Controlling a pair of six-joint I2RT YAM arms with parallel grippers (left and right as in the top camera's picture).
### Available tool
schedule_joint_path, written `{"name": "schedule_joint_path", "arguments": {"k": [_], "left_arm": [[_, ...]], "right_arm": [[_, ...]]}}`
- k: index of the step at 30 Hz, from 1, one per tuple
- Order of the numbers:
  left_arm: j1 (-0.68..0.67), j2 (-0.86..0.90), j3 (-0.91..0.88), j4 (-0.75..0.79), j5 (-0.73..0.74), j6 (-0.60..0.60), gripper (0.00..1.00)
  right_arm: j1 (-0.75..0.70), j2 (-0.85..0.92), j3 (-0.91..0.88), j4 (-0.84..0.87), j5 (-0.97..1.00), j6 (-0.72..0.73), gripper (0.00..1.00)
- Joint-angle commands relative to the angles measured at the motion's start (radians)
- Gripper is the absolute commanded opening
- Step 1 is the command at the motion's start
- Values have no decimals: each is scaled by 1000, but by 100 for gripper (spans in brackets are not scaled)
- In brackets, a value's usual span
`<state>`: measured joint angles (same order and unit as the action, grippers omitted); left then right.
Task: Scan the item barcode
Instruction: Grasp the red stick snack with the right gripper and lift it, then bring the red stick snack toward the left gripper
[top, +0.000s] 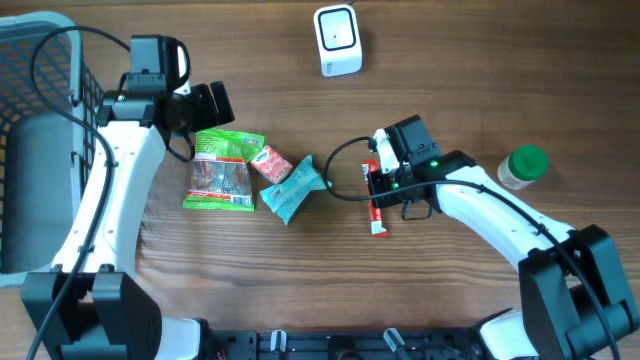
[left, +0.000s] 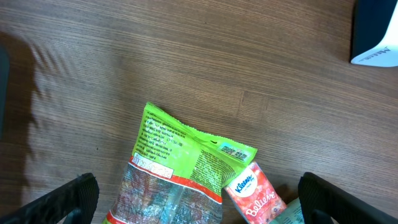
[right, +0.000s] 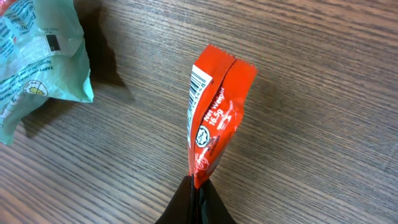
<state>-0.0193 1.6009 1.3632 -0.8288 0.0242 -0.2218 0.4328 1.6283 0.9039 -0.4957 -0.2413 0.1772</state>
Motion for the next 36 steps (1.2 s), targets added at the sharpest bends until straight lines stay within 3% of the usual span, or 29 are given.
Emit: {"name": "schedule_joint_path", "arguments": {"k": [1, 11, 20, 36], "left_arm": [[3, 7, -5, 3, -6, 13, 100], [3, 7, -5, 3, -6, 13, 100], [3, 7, -5, 3, -6, 13, 100], [3, 7, -5, 66, -6, 5, 100]], "right_arm": [[2, -16, 20, 5, -24, -27, 4], [2, -15, -25, 62, 105, -25, 4], [2, -15, -111, 176, 105, -18, 4], [-116, -126, -50, 144, -406, 69, 4]]}}
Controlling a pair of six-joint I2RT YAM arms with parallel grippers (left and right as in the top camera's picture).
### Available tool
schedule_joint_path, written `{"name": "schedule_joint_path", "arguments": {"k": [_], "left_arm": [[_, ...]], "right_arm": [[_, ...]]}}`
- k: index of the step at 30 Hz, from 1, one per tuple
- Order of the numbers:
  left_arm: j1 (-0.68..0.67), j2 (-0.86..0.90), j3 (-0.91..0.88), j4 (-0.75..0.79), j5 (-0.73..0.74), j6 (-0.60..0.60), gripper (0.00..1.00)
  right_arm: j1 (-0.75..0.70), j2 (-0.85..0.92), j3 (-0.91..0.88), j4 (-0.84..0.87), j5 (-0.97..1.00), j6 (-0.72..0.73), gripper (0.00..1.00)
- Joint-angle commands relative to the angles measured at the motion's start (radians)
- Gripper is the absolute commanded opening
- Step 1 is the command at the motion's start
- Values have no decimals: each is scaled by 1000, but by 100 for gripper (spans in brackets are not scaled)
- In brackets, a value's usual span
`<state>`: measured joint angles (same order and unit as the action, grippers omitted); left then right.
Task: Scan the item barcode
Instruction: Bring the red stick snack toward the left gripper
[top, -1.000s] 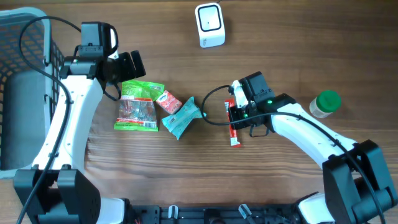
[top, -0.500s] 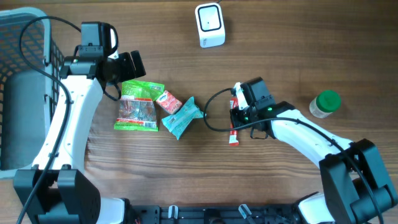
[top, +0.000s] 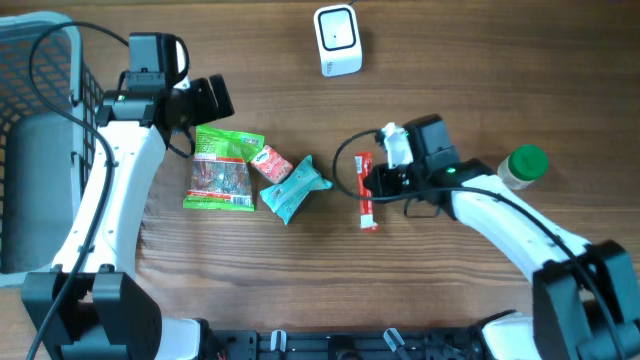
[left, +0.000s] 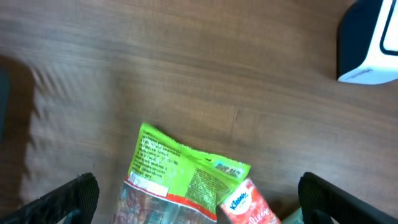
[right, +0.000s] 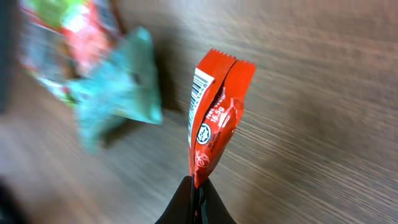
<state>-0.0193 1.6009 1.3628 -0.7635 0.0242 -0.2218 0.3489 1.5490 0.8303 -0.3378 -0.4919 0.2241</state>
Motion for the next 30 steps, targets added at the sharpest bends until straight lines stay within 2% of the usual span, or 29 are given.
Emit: {"name": "schedule_joint_path", "arguments": {"k": [1, 3, 6, 10, 14, 19, 21, 24, 27, 30], "left_arm": [[3, 7, -5, 2, -1, 3, 100], [3, 7, -5, -22, 56, -3, 100], [3, 7, -5, -106, 245, -25, 100], [3, 7, -5, -140, 367, -25, 100], [0, 7, -5, -275, 569, -11, 100], [-71, 8, -5, -382, 861, 281, 100], [-113, 8, -5, -409, 880, 347, 98], [-197, 8, -5, -418, 880, 399, 89], [-283, 8, -5, -386, 880, 402, 77], [-354, 8, -5, -348, 880, 401, 70]], "right_arm": [[-41, -53, 24, -17, -163, 23, 4], [-60, -68, 24, -28, -177, 23, 4], [-87, -87, 24, -44, -227, 23, 4], [-128, -89, 24, -41, -320, 36, 4], [-172, -89, 24, -41, -340, 94, 4], [-192, -89, 24, -11, -495, 137, 4], [-192, -89, 24, 47, -588, 188, 4], [-192, -89, 24, 171, -733, 294, 4], [-192, -89, 24, 300, -806, 402, 4], [-192, -89, 23, 388, -815, 476, 4]]}}
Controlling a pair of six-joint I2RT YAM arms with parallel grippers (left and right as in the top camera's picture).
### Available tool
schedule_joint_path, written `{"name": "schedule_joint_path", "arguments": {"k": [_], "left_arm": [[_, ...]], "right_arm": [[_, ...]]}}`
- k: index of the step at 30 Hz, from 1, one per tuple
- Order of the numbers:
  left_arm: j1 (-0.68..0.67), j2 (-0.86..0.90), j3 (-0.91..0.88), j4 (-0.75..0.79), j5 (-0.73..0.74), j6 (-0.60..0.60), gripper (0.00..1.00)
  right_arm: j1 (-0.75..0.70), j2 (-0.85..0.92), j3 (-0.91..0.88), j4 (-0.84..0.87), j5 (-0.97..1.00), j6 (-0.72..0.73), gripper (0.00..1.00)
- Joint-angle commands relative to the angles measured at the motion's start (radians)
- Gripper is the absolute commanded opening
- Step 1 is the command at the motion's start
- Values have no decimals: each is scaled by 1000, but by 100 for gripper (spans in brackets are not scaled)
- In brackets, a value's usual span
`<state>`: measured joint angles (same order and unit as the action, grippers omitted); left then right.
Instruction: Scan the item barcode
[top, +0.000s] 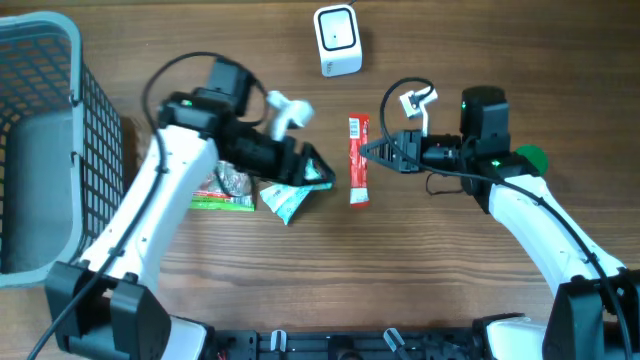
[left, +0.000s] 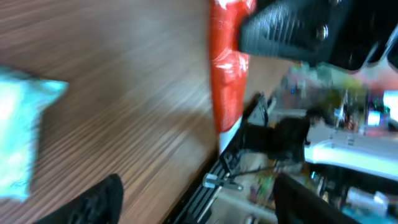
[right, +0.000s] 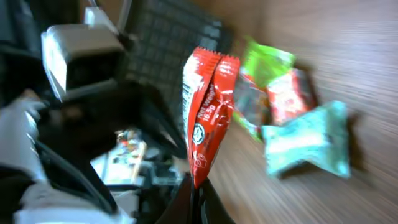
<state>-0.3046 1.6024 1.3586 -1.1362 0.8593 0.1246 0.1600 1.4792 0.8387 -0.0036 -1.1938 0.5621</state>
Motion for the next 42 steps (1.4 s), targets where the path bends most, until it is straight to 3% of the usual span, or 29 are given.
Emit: {"name": "schedule_joint_path", "arguments": {"k": [1, 10, 13, 29, 37, 42], "left_arm": [[-93, 6, -1, 37, 45, 55, 68], [-192, 6, -1, 138, 37, 51, 67], [-186, 6, -1, 152, 18, 47, 71], [-8, 6, -1, 209, 45, -7, 88], [12, 6, -1, 347, 59, -176, 75], [10, 6, -1, 387, 121, -186, 70]], "right_arm": [[-3, -19, 15, 80, -114, 162, 4], [-2, -19, 15, 131, -212, 200, 4], [-2, -19, 15, 130, -253, 179, 4], [2, -16, -2, 115, -211, 88, 4], [55, -16, -27, 115, -143, 83, 4], [101, -16, -27, 117, -89, 68, 4]]}}
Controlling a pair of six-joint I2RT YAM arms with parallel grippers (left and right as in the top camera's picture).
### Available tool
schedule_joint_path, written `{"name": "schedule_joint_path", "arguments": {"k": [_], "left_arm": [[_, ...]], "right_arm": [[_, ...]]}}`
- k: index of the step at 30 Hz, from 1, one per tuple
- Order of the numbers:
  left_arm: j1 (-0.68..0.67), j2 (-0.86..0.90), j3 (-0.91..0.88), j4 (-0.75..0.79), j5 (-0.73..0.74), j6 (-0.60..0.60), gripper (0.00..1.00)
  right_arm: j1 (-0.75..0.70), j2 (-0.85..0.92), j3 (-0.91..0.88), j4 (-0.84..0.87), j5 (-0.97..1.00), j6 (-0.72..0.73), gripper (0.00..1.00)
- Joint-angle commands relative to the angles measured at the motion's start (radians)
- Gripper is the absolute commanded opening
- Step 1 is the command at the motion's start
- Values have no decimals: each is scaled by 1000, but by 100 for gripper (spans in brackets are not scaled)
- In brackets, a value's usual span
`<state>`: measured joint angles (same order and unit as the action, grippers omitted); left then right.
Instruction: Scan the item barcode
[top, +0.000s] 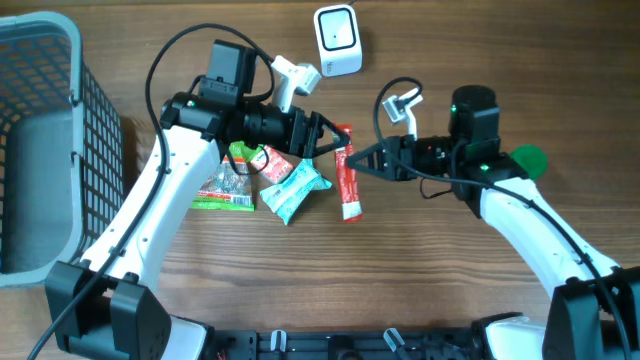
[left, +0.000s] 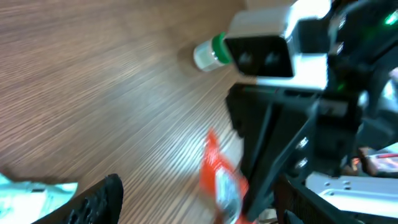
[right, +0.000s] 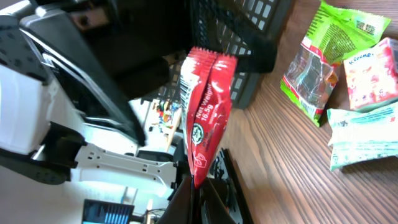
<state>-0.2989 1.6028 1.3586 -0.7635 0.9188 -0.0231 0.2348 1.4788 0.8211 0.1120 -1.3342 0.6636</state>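
The red sachet (top: 346, 182) hangs above the table's middle, my right gripper (top: 352, 160) shut on its edge. In the right wrist view the sachet (right: 205, 118) stands up from the shut gripper (right: 195, 186), barcode strip on its left edge. My left gripper (top: 331, 140) is open at the sachet's upper end. In the left wrist view the blurred sachet (left: 221, 182) shows between the spread fingers (left: 99, 200), nearer the right one. The white scanner (top: 337, 40) sits at the table's far edge.
A green snack bag (top: 228, 178), a red Kleenex pack (top: 268, 160) and a teal pack (top: 295, 190) lie under the left arm. A green-capped bottle (top: 527, 160) stands at the right. A dark wire basket (top: 40, 140) fills the left side.
My left gripper has moved up and right, and its open fingers now stand at the sachet's upper end. The right gripper and sachet have shifted slightly left and nearer the front.
My right gripper was shut on the sachet lying on the table, the left open above the green bag. Then the sachet was raised a little. Then it was held below the scanner and the left arm had swung towards it. Now the left fingers flank it.
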Motion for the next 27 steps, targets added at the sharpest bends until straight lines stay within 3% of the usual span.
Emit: {"name": "schedule_joint_path", "arguments": {"k": [1, 4, 7, 11, 17, 22, 27], "left_arm": [[5, 6, -1, 16, 61, -39, 66], [5, 6, -1, 11, 61, -39, 54], [3, 6, -1, -5, 61, -39, 51], [3, 6, -1, -18, 61, -39, 38], [2, 6, -1, -18, 61, -39, 35], [2, 6, -1, -18, 61, -39, 12], [2, 6, -1, -18, 61, -39, 7]], "right_arm": [[32, -16, -9, 1, 62, -33, 4], [42, -16, -9, 5, 80, -33, 4], [42, -16, -9, 27, 89, -32, 4], [42, -16, -9, 64, 111, -28, 4], [42, -16, -9, 74, 130, -19, 4], [42, -16, -9, 79, 131, -19, 4], [42, -16, -9, 79, 130, -16, 4]]}}
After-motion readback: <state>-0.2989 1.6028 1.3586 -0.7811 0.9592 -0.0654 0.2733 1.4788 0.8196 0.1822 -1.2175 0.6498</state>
